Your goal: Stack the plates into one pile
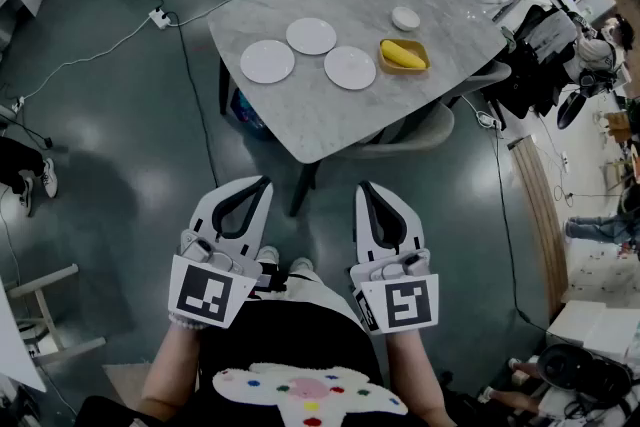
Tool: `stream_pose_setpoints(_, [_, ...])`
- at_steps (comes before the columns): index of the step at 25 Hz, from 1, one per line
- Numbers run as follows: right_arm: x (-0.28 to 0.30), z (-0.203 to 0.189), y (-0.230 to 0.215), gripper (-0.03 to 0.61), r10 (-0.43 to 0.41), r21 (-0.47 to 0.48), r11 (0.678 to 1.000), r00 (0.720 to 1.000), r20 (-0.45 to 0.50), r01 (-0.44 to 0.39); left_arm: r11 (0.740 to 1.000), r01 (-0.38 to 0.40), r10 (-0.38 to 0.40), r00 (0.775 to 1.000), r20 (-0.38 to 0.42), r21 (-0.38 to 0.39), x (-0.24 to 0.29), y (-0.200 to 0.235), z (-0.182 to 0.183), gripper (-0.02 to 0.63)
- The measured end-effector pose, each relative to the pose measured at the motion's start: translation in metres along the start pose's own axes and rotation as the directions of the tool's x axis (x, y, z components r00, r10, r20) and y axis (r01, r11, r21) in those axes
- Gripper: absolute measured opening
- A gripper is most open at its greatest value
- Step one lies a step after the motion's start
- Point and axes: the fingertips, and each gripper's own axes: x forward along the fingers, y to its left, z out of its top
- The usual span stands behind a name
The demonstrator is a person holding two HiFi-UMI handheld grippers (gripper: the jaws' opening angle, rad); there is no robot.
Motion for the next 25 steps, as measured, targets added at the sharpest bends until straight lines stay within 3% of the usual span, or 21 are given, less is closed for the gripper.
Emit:
stream_pose_setpoints(10, [0.0000, -0.0005, -0.0045, 0.005, 0.008, -0.003, 1.000, 1.000, 0.000, -0.008, 1.000, -0.004, 0.004, 1.000, 0.002, -0.003, 0.0045, -0.0036, 0.0012, 0.012])
stream_pose_setpoints(19, [0.0010, -0.0016, -0.0032, 0.003, 0.011, 0.061, 0.998, 1.000, -0.003, -0.011, 0.997, -0.033, 0.033, 0.999, 0.002, -0.075, 0.0005, -0.0005, 0.0002, 0.014])
stream_pose_setpoints(20, [0.0007, -0.0024, -0.0028, 0.002, 0.016, 0.064, 0.998, 1.000, -0.005, -0.015, 0.996, -0.034, 0.034, 0.999, -0.001, -0.080, 0.0009, -0.0016, -0.0001, 0.019])
stream_pose_setpoints(23, [-0.0016, -0.0043, -0.0016, 0.077, 0.036, 0.081, 0.996, 0.999, -0.002, -0.036, 0.995, -0.033, 0.032, 0.999, -0.006, -0.094, 0.0017, -0.0061, -0.0013, 0.107])
stream_pose_setpoints(25, [-0.0039, -0.0059, -0.0026, 0.091, 0.044, 0.086, 0.995, 0.999, 0.003, -0.044, 0.995, -0.037, 0.036, 0.999, -0.006, -0.090, 0.0017, -0.0097, -0.0018, 0.117])
